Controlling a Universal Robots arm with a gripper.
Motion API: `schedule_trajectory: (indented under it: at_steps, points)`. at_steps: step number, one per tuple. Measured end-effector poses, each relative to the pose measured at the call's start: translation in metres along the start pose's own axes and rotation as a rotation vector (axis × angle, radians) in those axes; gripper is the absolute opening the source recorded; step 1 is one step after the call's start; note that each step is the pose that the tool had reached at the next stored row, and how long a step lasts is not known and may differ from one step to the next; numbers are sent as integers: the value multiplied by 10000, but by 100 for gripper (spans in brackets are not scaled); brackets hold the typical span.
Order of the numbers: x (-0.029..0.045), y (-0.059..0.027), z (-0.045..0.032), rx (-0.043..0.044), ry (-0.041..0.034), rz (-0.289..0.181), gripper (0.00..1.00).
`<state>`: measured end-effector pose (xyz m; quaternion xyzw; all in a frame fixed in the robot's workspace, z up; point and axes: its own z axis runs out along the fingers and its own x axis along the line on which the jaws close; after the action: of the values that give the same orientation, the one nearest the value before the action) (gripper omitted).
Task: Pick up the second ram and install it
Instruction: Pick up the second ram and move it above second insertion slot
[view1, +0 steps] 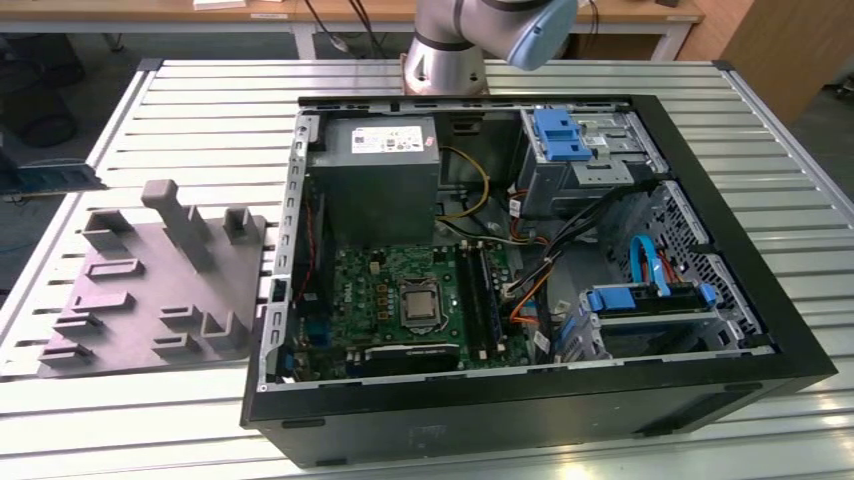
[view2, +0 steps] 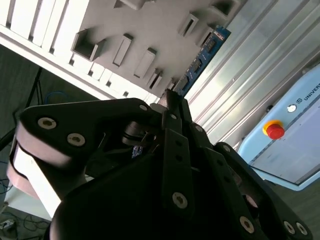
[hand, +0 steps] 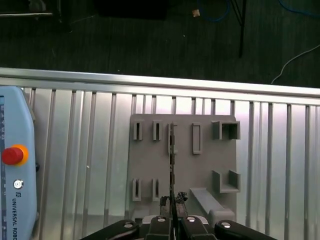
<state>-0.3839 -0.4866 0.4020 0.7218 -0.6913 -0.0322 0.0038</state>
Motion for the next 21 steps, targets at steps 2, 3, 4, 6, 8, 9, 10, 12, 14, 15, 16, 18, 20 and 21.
schedule_trajectory:
  at_steps: [2,3,4,6,8,9,10,12,14,15,16,18,20,21]
  points:
    - [5,-91,14,-10,-1,1,14]
    - [7,-136,22,-15,-2,1,14]
    - [9,-181,29,-20,-2,1,14]
    - [13,-271,35,-26,-2,1,14]
    - [17,-365,39,-29,-2,1,14]
    - [19,-410,40,-31,-2,2,14]
    - [21,-454,42,-32,-3,2,14]
    - [25,-544,44,-37,-2,2,14]
    - [29,-639,44,-41,-3,2,14]
    - [31,-684,44,-44,-2,2,14]
    - [33,-728,44,-46,-3,3,14]
    - [37,-818,43,-50,-3,2,14]
    - [41,-912,41,-55,-4,2,14]
    - [43,-956,40,-60,-3,3,14]
